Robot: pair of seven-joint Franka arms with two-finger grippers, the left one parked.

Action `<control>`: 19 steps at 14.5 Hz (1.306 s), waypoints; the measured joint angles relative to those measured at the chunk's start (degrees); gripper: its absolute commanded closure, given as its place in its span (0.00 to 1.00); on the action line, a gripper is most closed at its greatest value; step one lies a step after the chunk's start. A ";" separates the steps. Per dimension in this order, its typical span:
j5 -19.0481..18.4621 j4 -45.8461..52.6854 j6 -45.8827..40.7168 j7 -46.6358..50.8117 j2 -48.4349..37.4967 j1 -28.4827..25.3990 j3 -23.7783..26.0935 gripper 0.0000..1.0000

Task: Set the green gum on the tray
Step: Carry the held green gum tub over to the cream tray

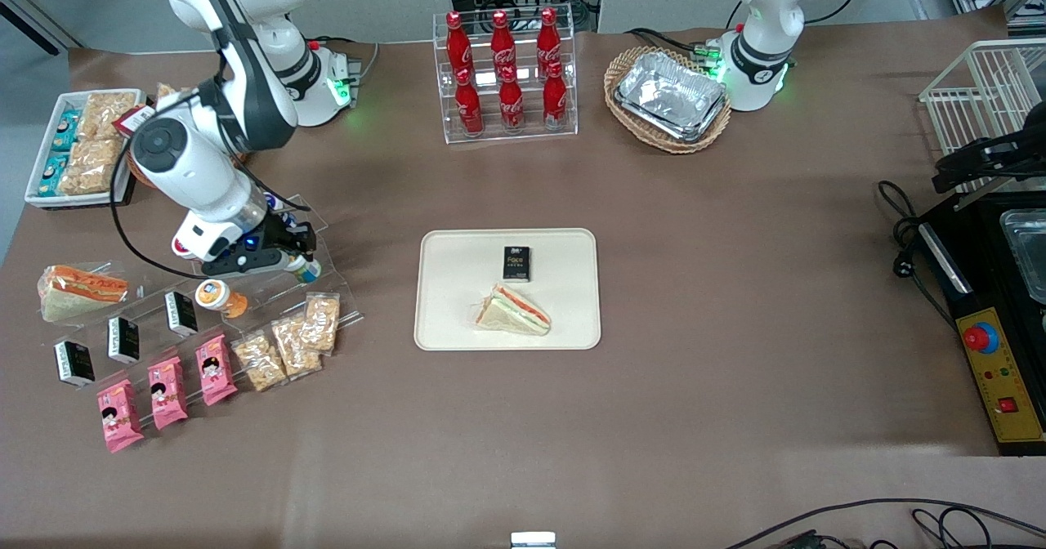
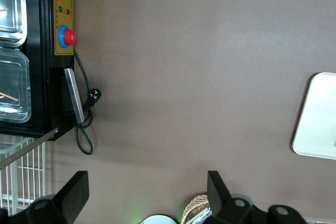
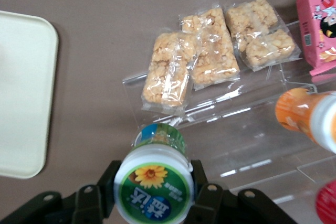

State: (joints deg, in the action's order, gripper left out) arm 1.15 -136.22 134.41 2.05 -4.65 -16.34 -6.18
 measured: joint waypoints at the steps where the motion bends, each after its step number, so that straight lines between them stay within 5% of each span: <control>1: 0.00 1.19 -3.07 0.00 -1.23 0.00 0.00 0.88; 5: 0.05 7.71 -16.28 3.68 -4.93 -0.03 1.00 0.91; 9: 1.63 13.02 -22.58 14.57 -5.27 -0.28 7.24 0.94; 19: 2.63 10.82 -12.16 33.62 2.39 -0.89 19.62 0.94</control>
State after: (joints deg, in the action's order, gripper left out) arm 3.77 -125.40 122.25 35.67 -2.26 -17.23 13.44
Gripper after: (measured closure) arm 0.414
